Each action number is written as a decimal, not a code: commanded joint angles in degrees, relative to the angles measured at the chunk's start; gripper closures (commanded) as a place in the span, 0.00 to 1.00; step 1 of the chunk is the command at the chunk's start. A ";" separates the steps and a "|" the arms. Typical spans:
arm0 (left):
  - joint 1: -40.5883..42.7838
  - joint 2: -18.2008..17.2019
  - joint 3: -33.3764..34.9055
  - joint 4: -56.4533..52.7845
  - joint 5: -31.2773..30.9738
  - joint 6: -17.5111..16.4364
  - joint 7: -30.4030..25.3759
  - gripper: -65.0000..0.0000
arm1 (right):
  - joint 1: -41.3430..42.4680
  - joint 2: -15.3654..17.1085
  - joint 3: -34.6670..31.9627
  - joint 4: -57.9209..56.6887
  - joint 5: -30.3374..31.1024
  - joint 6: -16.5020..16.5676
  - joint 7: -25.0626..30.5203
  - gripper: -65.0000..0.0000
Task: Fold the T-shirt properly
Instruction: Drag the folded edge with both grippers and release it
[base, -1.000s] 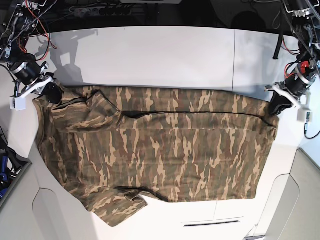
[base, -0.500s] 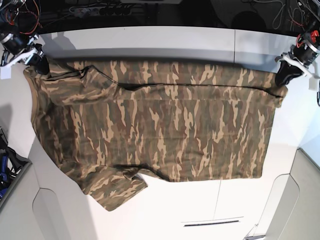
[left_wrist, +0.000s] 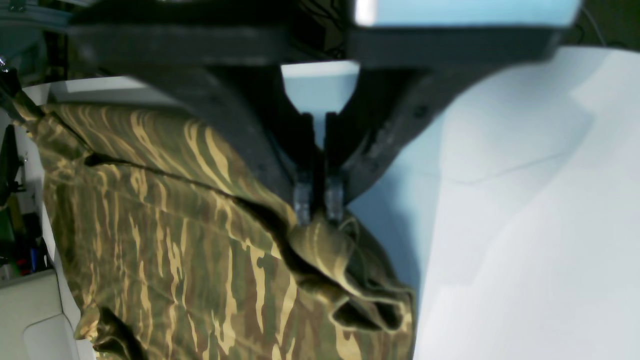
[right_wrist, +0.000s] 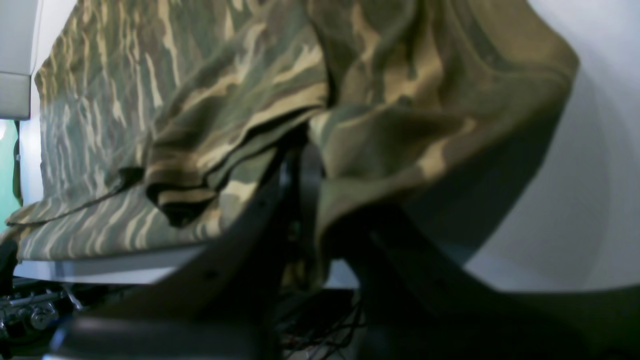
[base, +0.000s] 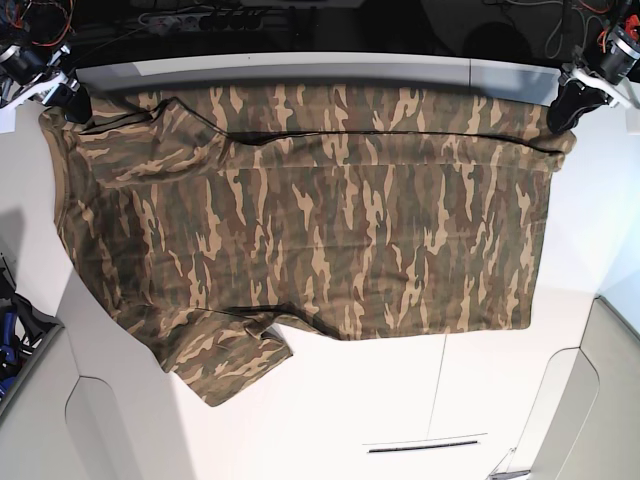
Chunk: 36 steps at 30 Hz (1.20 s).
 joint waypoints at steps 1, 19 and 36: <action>0.39 -0.90 -0.50 0.96 -1.27 -0.49 -0.37 1.00 | -0.15 1.09 0.63 1.01 0.87 0.31 1.14 1.00; -0.20 -1.29 -3.21 0.96 -2.95 -0.49 -0.24 0.56 | 4.11 1.66 7.08 1.01 -2.73 0.26 5.09 0.60; -11.91 -6.25 -5.44 0.94 2.01 -0.49 -2.58 0.56 | 22.49 5.86 0.94 0.33 -17.38 -0.37 14.05 0.60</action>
